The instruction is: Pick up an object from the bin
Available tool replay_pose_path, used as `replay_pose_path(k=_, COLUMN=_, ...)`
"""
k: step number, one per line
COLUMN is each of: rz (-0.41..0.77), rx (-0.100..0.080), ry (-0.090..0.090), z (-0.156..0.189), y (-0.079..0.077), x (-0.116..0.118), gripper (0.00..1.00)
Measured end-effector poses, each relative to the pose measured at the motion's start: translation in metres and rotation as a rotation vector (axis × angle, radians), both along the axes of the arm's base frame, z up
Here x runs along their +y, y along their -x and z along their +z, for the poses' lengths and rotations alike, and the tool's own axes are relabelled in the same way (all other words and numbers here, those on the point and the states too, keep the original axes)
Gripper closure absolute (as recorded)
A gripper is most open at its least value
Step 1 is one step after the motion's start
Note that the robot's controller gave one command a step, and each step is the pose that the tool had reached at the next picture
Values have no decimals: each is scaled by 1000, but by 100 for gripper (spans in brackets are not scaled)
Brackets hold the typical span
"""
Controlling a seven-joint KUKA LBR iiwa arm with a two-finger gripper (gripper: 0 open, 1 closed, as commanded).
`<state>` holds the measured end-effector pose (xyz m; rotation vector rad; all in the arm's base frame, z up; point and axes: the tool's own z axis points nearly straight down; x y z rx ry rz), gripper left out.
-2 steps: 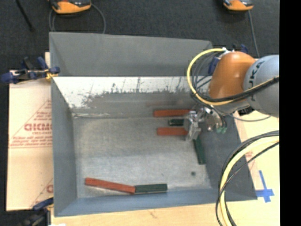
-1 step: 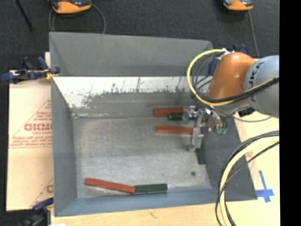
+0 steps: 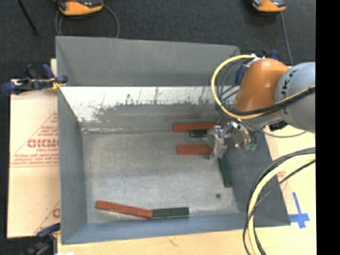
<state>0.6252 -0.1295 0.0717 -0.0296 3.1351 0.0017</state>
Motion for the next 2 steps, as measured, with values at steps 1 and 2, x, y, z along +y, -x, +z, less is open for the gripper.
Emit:
replay_pose_path(k=1, rz=-1, rx=0, ry=0, z=0, y=0, x=0, gripper=100)
replay_pose_path(k=2, rz=-10, rx=-8, ry=2, z=136, y=-9, x=2, gripper=100)
